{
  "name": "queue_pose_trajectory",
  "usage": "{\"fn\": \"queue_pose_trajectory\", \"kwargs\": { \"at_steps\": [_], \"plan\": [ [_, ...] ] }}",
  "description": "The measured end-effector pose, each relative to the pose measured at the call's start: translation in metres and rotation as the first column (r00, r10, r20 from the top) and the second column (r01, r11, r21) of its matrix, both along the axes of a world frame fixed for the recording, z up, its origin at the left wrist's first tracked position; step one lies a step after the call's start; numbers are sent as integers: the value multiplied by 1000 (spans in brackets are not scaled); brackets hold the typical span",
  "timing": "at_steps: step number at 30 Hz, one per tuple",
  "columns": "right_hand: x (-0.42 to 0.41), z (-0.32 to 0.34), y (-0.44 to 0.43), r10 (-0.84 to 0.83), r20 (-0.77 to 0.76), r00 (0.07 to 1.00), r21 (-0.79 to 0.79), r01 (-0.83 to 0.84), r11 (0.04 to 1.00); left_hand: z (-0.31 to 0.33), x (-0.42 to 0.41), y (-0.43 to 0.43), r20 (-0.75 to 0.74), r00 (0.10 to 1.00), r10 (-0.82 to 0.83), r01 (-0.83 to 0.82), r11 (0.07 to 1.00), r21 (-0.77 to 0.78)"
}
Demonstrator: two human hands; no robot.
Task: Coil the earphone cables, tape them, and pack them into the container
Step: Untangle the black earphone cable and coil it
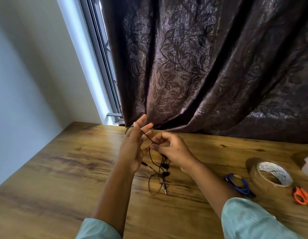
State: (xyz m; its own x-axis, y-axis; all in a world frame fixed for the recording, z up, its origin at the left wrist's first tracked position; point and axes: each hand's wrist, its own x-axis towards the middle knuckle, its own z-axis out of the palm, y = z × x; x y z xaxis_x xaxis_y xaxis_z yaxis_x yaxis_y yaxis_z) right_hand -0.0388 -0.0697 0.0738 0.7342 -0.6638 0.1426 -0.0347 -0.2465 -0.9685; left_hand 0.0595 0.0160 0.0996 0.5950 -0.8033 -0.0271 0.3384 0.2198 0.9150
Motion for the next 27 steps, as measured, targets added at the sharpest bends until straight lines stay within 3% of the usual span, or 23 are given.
{"fn": "queue_pose_trajectory", "kwargs": {
  "at_steps": [7,10,13,15,20,22,25,27],
  "plan": [
    [-6,4,-4,13,-102,995,-24,-15,1000,-12,3,-4,-73,985,156,-154,987,42],
    [-8,2,-7,16,-84,996,180,-1,984,-15,7,-7,-168,963,210,-212,977,6],
    [-11,-5,-15,-102,-70,992,388,121,914,-14,20,-6,-335,905,262,-277,961,3],
    [-13,-9,-20,-155,-53,987,460,162,873,-16,32,-1,-393,895,213,-225,974,15],
    [-8,-14,-23,-278,21,960,613,208,762,-25,52,9,-376,922,90,-64,995,80],
    [-6,-14,-21,-302,54,952,643,198,739,-28,58,8,-394,902,176,-147,984,102],
    [-6,-12,-19,-270,104,957,609,153,778,-32,61,6,-473,791,387,-378,918,120],
    [-6,-12,-21,-233,156,960,612,92,786,-38,58,5,-470,769,433,-424,896,131]
  ]
}}
